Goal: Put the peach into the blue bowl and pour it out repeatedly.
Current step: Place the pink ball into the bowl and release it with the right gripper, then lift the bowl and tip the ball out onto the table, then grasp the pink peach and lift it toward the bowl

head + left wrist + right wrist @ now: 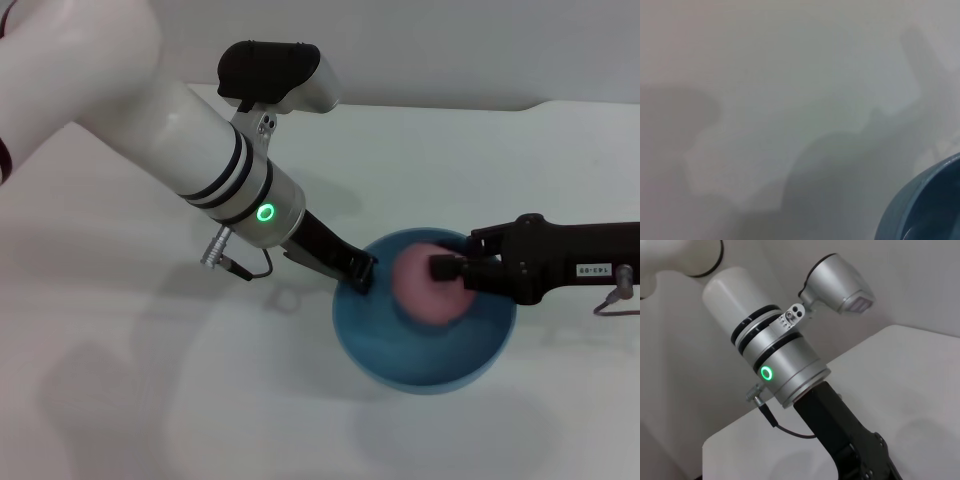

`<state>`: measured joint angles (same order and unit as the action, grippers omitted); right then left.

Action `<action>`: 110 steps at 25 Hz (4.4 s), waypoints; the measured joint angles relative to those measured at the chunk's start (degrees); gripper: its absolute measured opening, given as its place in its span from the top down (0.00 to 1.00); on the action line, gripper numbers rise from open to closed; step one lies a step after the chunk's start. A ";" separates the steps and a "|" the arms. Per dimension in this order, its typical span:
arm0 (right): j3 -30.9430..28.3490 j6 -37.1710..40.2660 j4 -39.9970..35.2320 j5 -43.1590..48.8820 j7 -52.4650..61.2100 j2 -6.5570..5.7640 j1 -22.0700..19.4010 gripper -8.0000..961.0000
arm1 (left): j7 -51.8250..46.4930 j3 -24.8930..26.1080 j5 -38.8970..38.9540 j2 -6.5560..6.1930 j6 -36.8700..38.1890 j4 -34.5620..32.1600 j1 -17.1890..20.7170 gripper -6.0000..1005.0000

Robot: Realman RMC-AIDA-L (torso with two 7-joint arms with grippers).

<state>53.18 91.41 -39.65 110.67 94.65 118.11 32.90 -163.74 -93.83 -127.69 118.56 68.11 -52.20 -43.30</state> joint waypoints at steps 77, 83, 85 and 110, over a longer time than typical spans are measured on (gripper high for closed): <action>-36.66 -5.71 0.33 20.20 11.88 -3.51 -11.29 0.55 | 54.07 -56.15 -3.40 0.53 -113.21 13.84 15.10 1.00; -36.66 -5.78 0.79 19.73 11.87 -3.11 -11.01 0.55 | 58.19 -56.09 -1.41 0.53 -113.29 14.06 15.10 1.00; -36.61 -5.80 0.81 19.68 11.88 -2.91 -10.66 0.55 | 56.01 -55.76 3.09 0.53 -113.28 13.31 14.65 1.00; -7.37 -17.37 11.28 19.48 5.27 0.77 8.88 0.55 | 27.11 -4.91 15.49 -0.68 -39.16 -9.45 15.14 1.00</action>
<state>45.81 74.04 -28.37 130.15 99.92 118.88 41.79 -136.63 -98.74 -112.20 117.89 28.95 -61.66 -28.15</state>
